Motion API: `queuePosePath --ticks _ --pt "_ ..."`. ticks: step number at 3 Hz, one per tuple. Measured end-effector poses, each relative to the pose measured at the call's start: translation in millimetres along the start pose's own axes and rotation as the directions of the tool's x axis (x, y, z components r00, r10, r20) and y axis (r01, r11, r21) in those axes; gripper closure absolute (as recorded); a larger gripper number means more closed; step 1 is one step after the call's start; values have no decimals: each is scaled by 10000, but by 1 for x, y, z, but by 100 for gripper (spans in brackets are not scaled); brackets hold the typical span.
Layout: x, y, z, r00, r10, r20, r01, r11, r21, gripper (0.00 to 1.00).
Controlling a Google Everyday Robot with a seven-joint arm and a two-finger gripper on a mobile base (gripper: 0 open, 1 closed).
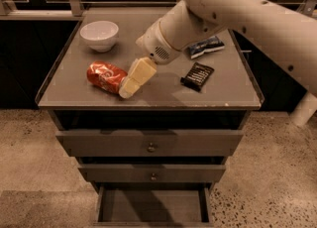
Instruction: Place coke can into bottom drawer
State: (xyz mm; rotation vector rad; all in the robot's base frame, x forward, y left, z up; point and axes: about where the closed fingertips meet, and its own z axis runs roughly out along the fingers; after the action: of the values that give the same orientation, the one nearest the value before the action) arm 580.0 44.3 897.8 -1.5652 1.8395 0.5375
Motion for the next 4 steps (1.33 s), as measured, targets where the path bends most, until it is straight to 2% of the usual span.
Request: queuePosePath --ticks 1,2,3,4 --pt "-7 0 30 10000 -42 77 46 9986 -520 0" --pt "-4 -3 51 9998 169 54 -164 9968 -789 0" --pt "-1 -6 67 9990 432 98 -421 9946 -954 0" --pt "-5 -9 77 9985 476 258 -453 9954 -848 0"
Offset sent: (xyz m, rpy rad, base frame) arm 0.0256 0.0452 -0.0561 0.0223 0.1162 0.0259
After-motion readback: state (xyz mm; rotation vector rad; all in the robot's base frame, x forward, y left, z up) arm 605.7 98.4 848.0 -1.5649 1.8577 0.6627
